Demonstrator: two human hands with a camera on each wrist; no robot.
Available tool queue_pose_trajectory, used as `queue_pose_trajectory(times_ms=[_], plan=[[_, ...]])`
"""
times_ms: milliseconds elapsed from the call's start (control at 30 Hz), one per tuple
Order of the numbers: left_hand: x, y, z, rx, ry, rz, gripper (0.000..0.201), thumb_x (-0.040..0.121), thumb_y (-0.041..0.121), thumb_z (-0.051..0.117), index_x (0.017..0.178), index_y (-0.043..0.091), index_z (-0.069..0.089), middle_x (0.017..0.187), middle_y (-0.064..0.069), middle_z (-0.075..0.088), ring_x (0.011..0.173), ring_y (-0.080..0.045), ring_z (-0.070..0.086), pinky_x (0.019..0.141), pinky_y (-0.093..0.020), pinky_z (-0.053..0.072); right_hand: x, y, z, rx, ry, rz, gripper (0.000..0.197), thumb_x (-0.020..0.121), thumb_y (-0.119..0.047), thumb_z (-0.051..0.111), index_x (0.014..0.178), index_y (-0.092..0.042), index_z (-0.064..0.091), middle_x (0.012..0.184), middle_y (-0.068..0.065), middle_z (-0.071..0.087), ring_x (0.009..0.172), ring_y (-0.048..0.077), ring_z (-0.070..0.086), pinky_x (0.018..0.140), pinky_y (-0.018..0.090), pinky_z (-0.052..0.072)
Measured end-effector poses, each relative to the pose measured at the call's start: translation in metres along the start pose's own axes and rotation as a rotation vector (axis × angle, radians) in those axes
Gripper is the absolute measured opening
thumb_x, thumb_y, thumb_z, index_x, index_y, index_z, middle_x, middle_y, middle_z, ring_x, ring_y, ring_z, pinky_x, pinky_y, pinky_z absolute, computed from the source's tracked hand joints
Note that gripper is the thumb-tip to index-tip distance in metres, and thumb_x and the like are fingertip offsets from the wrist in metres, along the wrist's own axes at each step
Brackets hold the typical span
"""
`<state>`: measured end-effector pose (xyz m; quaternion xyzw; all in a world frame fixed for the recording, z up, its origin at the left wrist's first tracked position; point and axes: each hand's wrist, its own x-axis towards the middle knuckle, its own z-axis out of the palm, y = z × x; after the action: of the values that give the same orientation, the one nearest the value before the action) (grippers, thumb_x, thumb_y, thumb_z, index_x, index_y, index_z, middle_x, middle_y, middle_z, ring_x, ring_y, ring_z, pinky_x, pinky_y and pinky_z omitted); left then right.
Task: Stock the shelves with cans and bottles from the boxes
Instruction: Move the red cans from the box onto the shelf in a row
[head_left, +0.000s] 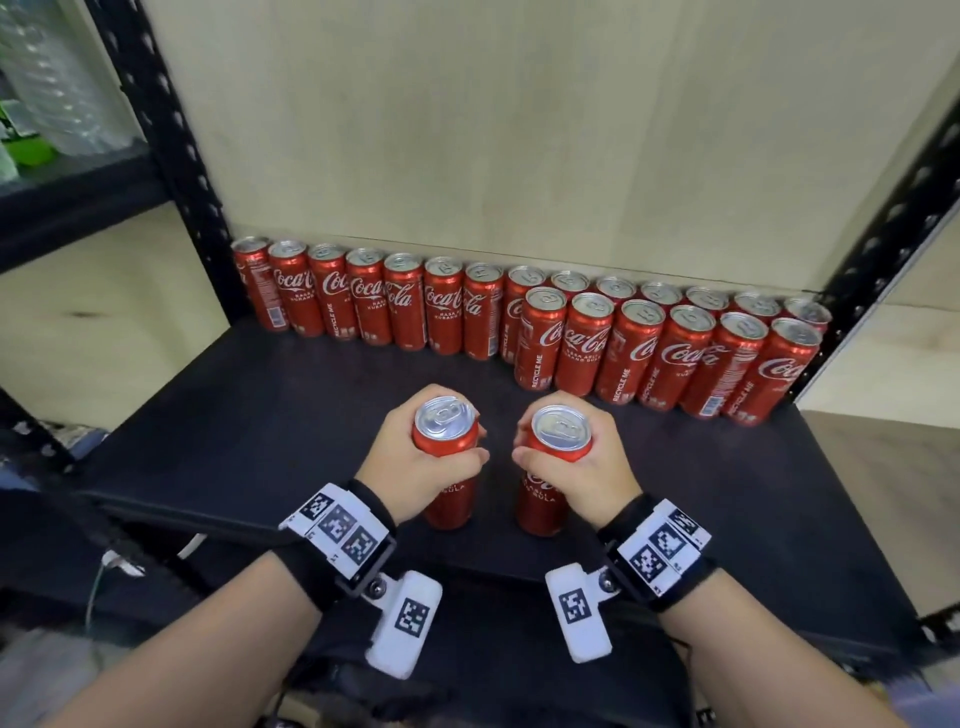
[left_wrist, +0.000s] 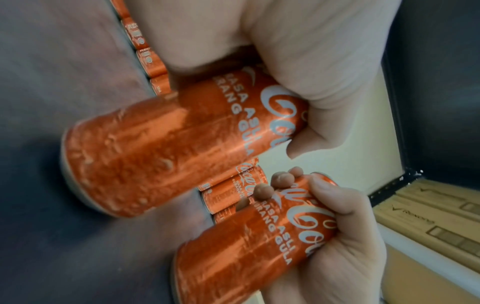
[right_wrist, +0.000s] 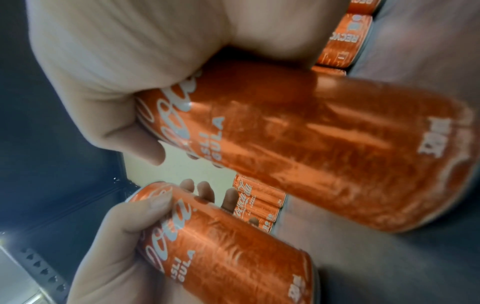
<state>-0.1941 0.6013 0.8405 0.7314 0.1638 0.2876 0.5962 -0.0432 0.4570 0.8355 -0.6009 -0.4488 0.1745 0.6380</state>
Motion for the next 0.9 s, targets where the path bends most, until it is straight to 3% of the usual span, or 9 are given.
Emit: queue_pose_trajectory(times_ms=[133, 233, 300, 367, 433, 500, 600, 733, 900], plan=[[-0.001, 0.008, -0.008, 0.097, -0.088, -0.002, 0.037, 0.067, 0.012, 0.087, 0.098, 0.014, 0.066, 0.095, -0.007, 0.073, 0.090, -0.022, 0.070, 0.083, -0.029, 0.056, -0.007, -0.007, -0.003, 0.005, -0.051, 0.054, 0.036, 0.073, -0.005, 0.087, 0.102, -0.006, 0.065, 0.092, 0.011, 0.073, 0.087, 0.029, 0.071, 0.083, 0.040, 0.058], [0.007, 0.028, -0.029, 0.238, -0.224, -0.021, 0.050, 0.065, 0.019, 0.093, 0.107, 0.021, 0.066, 0.101, 0.001, 0.072, 0.093, -0.013, 0.070, 0.086, -0.033, 0.056, -0.009, -0.021, -0.010, -0.066, -0.100, 0.135, 0.057, 0.073, -0.026, 0.091, 0.119, -0.022, 0.059, 0.106, 0.004, 0.074, 0.100, 0.019, 0.071, 0.091, 0.036, 0.055], [0.015, 0.049, -0.046, 0.373, -0.315, -0.011, 0.061, 0.062, 0.030, 0.095, 0.115, 0.033, 0.063, 0.112, 0.012, 0.069, 0.106, -0.006, 0.066, 0.094, -0.036, 0.054, -0.008, -0.038, -0.019, -0.197, -0.123, 0.138, 0.068, 0.068, -0.044, 0.090, 0.125, -0.033, 0.055, 0.113, -0.006, 0.072, 0.107, 0.010, 0.068, 0.096, 0.030, 0.051], [0.020, 0.072, -0.058, 0.563, -0.391, 0.033, 0.069, 0.062, 0.039, 0.094, 0.121, 0.043, 0.059, 0.123, 0.023, 0.063, 0.115, 0.003, 0.058, 0.095, -0.031, 0.050, -0.004, -0.060, -0.028, -0.334, -0.179, 0.115, 0.072, 0.067, -0.053, 0.088, 0.128, -0.038, 0.053, 0.116, -0.011, 0.070, 0.108, 0.005, 0.066, 0.094, 0.029, 0.051], [0.025, 0.093, -0.065, 0.761, -0.457, 0.115, 0.074, 0.064, 0.044, 0.092, 0.128, 0.046, 0.055, 0.127, 0.027, 0.057, 0.118, 0.005, 0.054, 0.094, -0.026, 0.047, 0.004, -0.080, -0.037, -0.544, -0.283, 0.074, 0.071, 0.067, -0.059, 0.086, 0.128, -0.041, 0.054, 0.119, -0.015, 0.066, 0.106, 0.002, 0.065, 0.086, 0.027, 0.053], [0.030, 0.107, -0.065, 0.945, -0.538, 0.192, 0.080, 0.064, 0.048, 0.091, 0.134, 0.043, 0.053, 0.127, 0.025, 0.053, 0.116, 0.002, 0.052, 0.095, -0.024, 0.046, 0.015, -0.095, -0.044, -0.777, -0.415, 0.034, 0.074, 0.067, -0.064, 0.083, 0.131, -0.040, 0.054, 0.124, -0.018, 0.062, 0.108, 0.001, 0.062, 0.088, 0.027, 0.054], [0.037, 0.114, -0.060, 1.135, -0.663, 0.242, 0.084, 0.065, 0.048, 0.089, 0.139, 0.039, 0.049, 0.127, 0.021, 0.049, 0.112, 0.000, 0.049, 0.097, -0.025, 0.045, 0.027, -0.110, -0.047, -1.038, -0.578, 0.021, 0.083, 0.067, -0.058, 0.085, 0.139, -0.037, 0.051, 0.131, -0.018, 0.057, 0.116, 0.000, 0.055, 0.099, 0.029, 0.050], [0.041, 0.108, -0.049, 1.218, -0.717, 0.297, 0.083, 0.069, 0.045, 0.088, 0.141, 0.034, 0.048, 0.127, 0.017, 0.051, 0.109, 0.001, 0.048, 0.090, -0.010, 0.037, 0.032, -0.111, -0.038, -1.196, -0.732, 0.028, 0.076, 0.072, -0.045, 0.086, 0.139, -0.034, 0.051, 0.131, -0.011, 0.056, 0.116, 0.008, 0.055, 0.101, 0.034, 0.049], [0.047, 0.096, -0.038, 1.115, -0.717, 0.253, 0.076, 0.067, 0.045, 0.090, 0.132, 0.032, 0.055, 0.124, 0.017, 0.060, 0.110, 0.001, 0.057, 0.094, -0.024, 0.052, 0.029, -0.109, -0.028, -1.194, -0.738, 0.023, 0.068, 0.077, -0.039, 0.086, 0.137, -0.032, 0.054, 0.131, -0.010, 0.060, 0.115, 0.010, 0.058, 0.097, 0.034, 0.052]])
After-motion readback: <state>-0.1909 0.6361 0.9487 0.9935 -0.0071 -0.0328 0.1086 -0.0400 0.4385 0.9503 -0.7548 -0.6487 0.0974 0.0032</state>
